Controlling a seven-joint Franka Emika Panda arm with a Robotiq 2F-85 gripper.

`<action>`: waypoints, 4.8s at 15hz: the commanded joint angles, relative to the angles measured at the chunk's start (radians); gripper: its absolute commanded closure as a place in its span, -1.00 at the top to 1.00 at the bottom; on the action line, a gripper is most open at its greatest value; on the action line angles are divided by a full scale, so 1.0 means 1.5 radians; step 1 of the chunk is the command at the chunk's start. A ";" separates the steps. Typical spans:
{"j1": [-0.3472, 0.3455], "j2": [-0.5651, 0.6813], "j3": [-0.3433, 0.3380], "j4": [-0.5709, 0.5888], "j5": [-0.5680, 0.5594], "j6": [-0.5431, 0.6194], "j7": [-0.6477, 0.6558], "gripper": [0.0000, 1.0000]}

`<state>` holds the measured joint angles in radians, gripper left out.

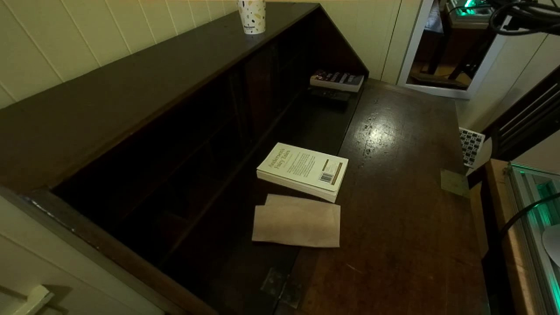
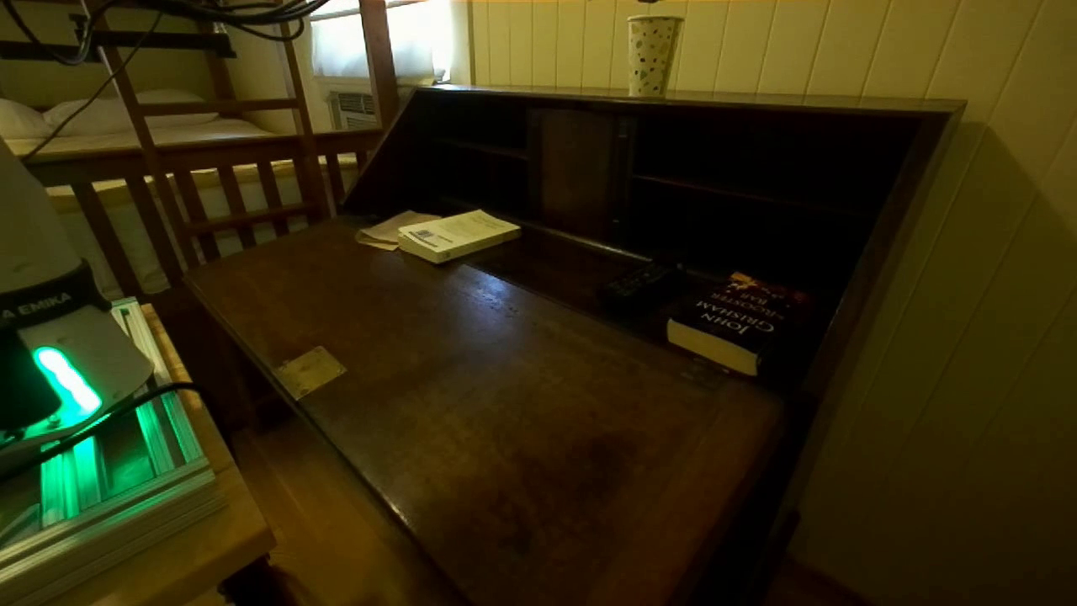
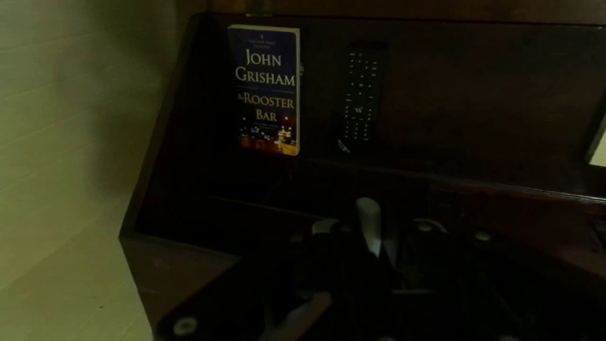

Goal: Put the marker inside the coffee cup then place the cup on the countertop.

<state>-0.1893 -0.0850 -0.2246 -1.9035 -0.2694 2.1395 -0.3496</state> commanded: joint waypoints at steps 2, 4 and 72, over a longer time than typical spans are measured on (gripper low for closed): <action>-0.001 0.043 0.001 0.076 -0.027 -0.003 -0.116 -0.91; 0.000 0.058 0.002 0.097 -0.016 0.007 -0.176 -0.91; 0.040 0.226 0.056 0.206 -0.445 0.304 -0.737 -0.59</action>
<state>-0.1280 0.2725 -0.1422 -1.5641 -0.8926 2.5641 -1.4479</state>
